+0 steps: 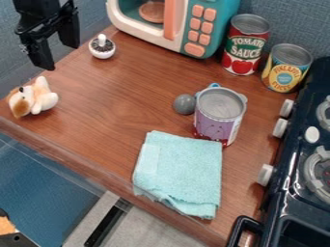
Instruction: Move the cloth to the upper left side of the can
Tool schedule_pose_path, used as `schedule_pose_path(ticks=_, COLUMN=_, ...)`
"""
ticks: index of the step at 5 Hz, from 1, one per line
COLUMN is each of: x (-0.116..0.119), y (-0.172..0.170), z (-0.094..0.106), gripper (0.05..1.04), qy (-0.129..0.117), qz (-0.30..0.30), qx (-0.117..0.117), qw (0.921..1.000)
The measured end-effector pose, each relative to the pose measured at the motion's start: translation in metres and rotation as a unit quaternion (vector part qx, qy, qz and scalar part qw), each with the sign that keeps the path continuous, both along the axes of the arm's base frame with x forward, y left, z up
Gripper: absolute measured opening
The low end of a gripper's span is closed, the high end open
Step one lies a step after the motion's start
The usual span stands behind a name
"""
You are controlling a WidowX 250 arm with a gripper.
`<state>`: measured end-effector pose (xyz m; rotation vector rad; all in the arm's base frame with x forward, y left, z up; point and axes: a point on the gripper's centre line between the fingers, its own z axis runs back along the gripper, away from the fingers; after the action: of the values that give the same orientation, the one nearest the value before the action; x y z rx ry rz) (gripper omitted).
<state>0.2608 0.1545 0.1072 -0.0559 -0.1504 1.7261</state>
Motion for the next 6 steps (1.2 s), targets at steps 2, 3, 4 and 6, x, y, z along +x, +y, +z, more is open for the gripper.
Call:
schedule_pose_path(ticks=2, x=-0.003, y=-0.018, z=-0.015, gripper=1.001, qy=0.026, qz=-0.007, qx=-0.020, qw=0.9994)
schedule_pose_path(ticks=3, x=-0.002, y=-0.032, z=-0.012, gripper=1.001, qy=0.020, qz=-0.025, qx=-0.022, qw=0.9992)
schedule_pose_path(ticks=4, x=0.002, y=-0.066, z=-0.003, gripper=1.001, qy=0.002, qz=-0.080, qx=-0.024, qw=0.9965)
schedule_pose_path(ticks=6, x=0.008, y=-0.136, z=0.003, gripper=1.001, qy=-0.014, qz=-0.195, qx=-0.045, qw=0.9796)
